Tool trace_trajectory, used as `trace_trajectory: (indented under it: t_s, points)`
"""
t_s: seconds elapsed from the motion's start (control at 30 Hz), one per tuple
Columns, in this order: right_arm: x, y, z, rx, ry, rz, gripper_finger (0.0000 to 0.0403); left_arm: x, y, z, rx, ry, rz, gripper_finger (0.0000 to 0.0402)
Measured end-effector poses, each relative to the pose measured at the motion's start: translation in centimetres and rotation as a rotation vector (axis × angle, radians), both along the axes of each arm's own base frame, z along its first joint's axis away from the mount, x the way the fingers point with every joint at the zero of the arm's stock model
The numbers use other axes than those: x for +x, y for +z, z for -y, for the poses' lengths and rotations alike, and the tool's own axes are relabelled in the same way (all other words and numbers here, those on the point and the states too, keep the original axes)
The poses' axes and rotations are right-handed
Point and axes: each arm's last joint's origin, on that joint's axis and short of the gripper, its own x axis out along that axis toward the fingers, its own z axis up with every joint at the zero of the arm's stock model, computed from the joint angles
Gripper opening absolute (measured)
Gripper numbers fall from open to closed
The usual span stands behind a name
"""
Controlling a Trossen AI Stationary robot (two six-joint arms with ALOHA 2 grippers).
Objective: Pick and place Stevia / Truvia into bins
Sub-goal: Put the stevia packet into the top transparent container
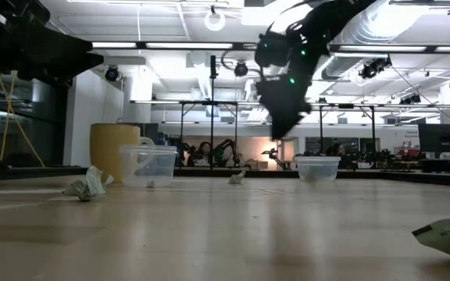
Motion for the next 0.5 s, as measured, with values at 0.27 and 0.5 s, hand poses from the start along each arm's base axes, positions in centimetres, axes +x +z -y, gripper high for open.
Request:
trace_trajectory:
  t_s: [0.27,0.5]
  points:
    - [3.7,0.8,-4.7,-0.024,0.359,0.194,0.0201,0.0,0.0,0.0,0.0,0.0,0.0,0.0241]
    - [4.9,-2.4,-6.3,-0.144,0.534,0.0,0.0206,0.0,0.0,0.0,0.0,0.0,0.001,0.0241]
